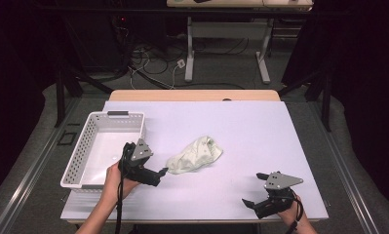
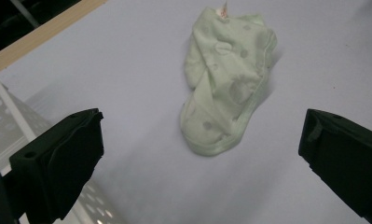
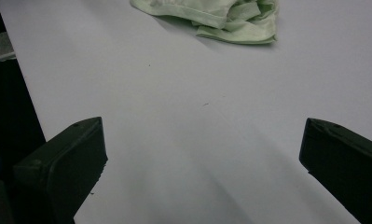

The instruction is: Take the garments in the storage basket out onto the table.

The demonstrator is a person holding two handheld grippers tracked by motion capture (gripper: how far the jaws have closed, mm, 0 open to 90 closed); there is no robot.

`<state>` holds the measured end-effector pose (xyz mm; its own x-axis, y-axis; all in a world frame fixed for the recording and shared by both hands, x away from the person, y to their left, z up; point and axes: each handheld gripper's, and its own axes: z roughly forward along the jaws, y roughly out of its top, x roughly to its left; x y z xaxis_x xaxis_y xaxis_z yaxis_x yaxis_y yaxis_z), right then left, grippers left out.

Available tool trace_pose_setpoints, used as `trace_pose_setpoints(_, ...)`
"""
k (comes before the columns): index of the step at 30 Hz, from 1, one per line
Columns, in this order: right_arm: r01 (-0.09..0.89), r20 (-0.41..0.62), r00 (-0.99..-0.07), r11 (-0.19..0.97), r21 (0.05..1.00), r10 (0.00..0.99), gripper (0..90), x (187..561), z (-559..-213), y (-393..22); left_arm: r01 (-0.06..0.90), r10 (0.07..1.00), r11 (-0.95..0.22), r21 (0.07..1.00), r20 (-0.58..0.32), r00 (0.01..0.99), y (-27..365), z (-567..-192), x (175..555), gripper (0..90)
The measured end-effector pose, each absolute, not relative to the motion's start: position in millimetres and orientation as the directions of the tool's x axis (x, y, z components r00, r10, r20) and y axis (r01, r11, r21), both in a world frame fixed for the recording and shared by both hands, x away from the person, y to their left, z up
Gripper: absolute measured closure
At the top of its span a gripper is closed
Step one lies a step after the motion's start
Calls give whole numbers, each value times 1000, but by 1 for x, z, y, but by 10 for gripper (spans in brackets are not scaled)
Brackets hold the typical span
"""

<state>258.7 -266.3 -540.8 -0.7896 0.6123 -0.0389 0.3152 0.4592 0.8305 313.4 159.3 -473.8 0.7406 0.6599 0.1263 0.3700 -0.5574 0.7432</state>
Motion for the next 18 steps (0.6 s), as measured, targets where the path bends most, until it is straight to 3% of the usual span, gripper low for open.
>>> trace_pose_setpoints(18,314,-39,-792,462,829,609,2,259,-541,-266,345,641,-590,730,164,750,173,-480,285,0)
